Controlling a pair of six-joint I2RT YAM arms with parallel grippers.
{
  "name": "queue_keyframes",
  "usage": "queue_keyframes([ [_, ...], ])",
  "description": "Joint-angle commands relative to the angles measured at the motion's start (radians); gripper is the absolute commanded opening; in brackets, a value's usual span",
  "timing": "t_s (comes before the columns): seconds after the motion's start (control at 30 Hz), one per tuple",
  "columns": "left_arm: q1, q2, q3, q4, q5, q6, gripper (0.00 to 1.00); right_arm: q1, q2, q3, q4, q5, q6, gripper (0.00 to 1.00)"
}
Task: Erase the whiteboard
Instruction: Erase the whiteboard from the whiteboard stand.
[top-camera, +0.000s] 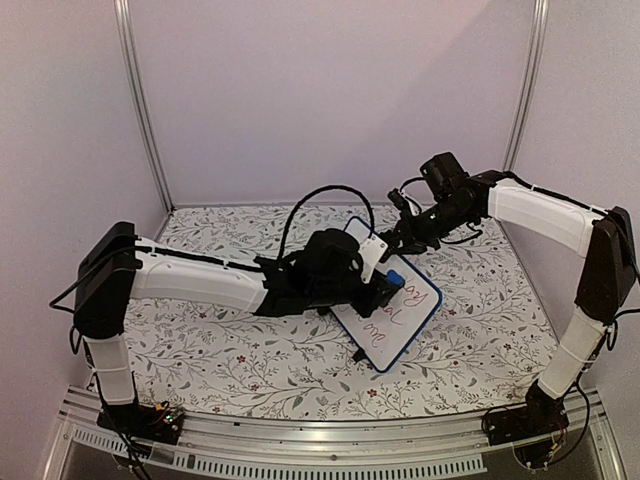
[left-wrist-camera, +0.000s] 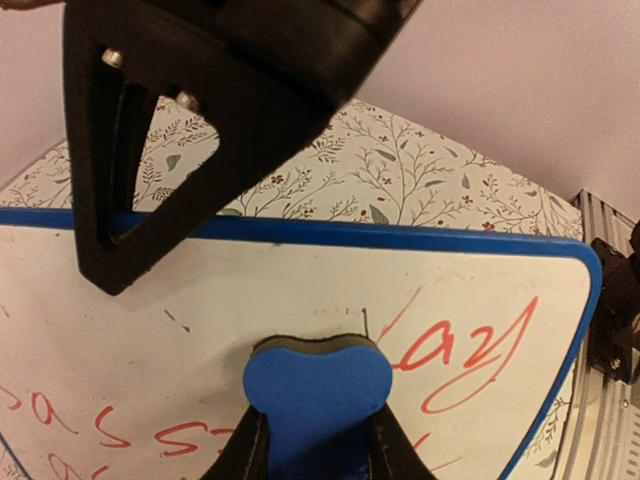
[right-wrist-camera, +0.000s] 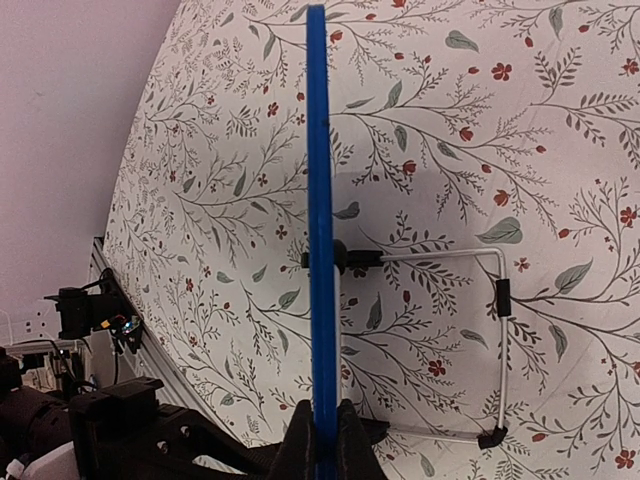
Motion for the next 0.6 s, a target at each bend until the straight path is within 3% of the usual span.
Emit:
queue_keyframes([
  [0.0,-0.007,-0.008,-0.005,-0.043,0.007,0.026,0.0,0.032,0.012,-0.02,-0.008,-0.017,0.029,0.0],
  [0.37,-0.047,0.036,0.109,-0.022,0.044,0.075,0.0,0.034,0.006,-0.022,-0.008,-0.014,0.031,0.0],
  [0.57,-0.05,0.052,0.119,-0.077,-0.013,0.078,0.0,0.033,0.008,-0.021,-0.007,-0.016,0.031,0.0],
])
